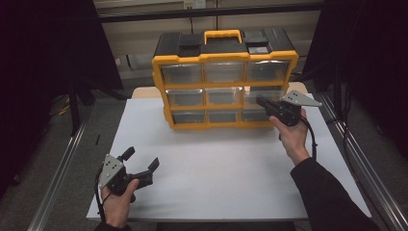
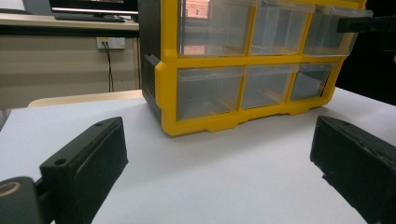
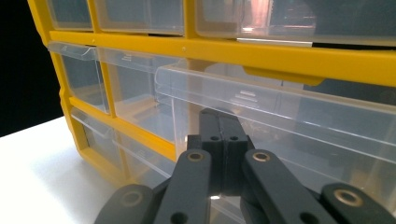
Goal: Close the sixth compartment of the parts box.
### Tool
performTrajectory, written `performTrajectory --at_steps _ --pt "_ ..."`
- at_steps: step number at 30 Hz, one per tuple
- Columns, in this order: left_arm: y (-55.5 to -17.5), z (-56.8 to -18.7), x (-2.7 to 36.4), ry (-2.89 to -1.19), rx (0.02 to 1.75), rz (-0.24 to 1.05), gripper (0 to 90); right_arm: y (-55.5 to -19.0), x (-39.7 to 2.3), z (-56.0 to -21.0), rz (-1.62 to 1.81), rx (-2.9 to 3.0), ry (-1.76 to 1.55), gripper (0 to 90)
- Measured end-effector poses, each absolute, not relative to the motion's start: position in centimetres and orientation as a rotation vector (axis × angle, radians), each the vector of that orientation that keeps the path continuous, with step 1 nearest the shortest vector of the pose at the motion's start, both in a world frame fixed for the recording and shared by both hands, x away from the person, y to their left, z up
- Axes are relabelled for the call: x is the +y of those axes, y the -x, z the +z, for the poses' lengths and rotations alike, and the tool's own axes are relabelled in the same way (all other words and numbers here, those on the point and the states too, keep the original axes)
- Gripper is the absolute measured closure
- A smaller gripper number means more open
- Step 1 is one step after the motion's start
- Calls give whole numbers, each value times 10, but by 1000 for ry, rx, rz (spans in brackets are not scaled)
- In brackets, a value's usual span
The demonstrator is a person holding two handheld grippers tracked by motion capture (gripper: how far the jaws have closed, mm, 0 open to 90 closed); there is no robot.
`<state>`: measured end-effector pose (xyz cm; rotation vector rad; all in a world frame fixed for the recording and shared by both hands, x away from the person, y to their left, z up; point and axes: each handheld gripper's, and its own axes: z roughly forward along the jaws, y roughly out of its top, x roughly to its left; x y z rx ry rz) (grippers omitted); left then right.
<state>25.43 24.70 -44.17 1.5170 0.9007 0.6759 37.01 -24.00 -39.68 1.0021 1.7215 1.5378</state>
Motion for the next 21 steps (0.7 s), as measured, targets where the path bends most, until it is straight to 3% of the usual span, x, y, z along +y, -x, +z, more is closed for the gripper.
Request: performTrajectory --at_steps 21 --pt "-254 -442 247 -1519 897 669 40 -378 -243 -401 1523 1702 -1037 900"
